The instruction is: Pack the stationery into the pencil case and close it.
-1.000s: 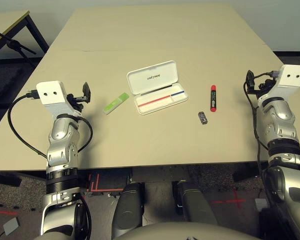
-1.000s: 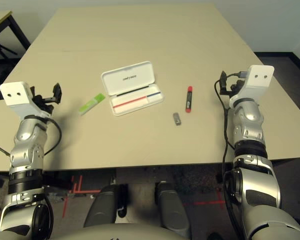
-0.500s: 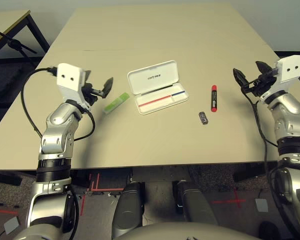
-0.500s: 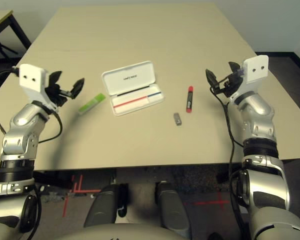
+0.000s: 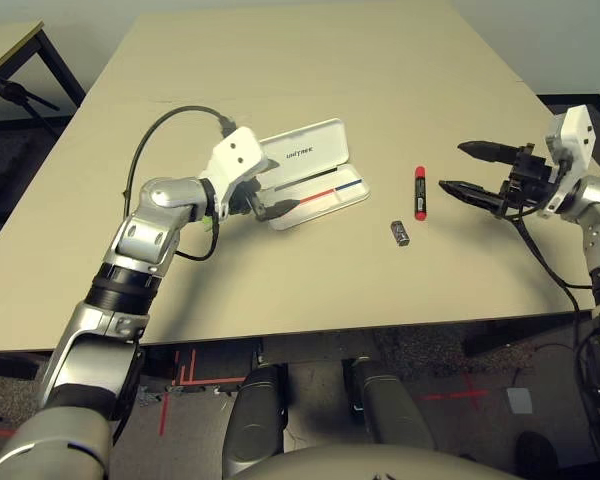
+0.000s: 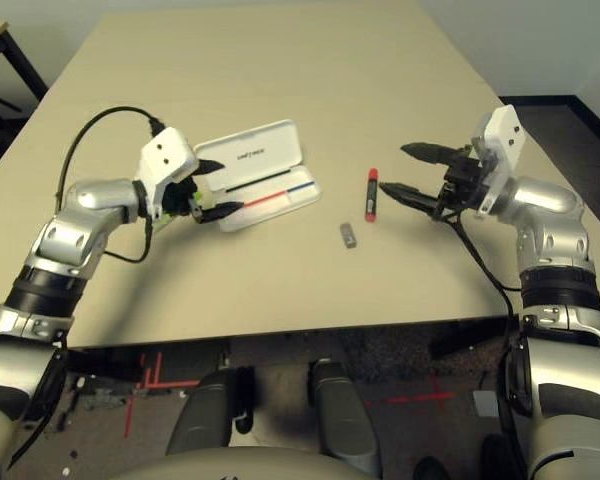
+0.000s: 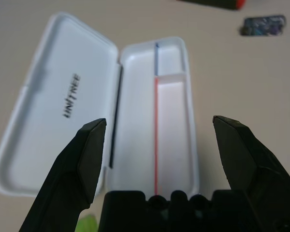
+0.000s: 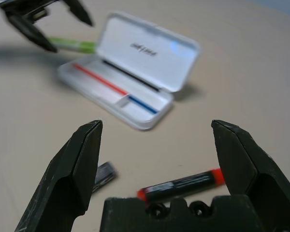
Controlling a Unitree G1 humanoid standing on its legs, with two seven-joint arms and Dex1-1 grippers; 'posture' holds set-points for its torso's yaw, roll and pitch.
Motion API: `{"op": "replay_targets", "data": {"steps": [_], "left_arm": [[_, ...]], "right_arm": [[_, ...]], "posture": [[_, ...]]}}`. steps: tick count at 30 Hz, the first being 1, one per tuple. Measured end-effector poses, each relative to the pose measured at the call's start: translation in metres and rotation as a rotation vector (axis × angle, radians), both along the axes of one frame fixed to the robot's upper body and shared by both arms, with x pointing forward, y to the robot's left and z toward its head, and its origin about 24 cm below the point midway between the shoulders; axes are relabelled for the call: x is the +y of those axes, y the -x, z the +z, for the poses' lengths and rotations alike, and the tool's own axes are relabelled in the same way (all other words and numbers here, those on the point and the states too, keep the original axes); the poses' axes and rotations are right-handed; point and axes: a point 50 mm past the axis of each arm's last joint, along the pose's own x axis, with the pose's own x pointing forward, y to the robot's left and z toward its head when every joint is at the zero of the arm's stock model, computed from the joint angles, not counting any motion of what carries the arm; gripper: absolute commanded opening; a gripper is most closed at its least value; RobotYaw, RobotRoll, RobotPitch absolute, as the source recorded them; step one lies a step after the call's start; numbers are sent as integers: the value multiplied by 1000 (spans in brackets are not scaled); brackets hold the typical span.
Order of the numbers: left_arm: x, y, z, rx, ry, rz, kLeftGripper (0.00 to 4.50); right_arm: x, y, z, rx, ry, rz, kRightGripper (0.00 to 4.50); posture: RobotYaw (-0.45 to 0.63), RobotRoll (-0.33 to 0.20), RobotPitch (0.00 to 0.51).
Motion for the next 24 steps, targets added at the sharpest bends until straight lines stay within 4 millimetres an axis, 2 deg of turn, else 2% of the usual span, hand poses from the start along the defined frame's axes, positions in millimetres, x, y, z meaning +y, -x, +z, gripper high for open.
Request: {"op": "replay_targets", "data": {"steps": [4, 10, 24], "left_arm": [[-13, -9, 2, 53, -82, -26, 4433], [-26, -7, -17, 187, -208, -74, 4433], [-36, -9, -28, 254, -328, -69, 4433]], "right_arm": [[-3, 6, -3, 35, 25, 61, 4500], [-7, 11, -5, 49, 45, 116, 4500], [-5, 9, 1, 33, 52, 154, 4500]], "posture": [[-87, 0, 128], [-94, 0, 130], [-96, 0, 119]]}}
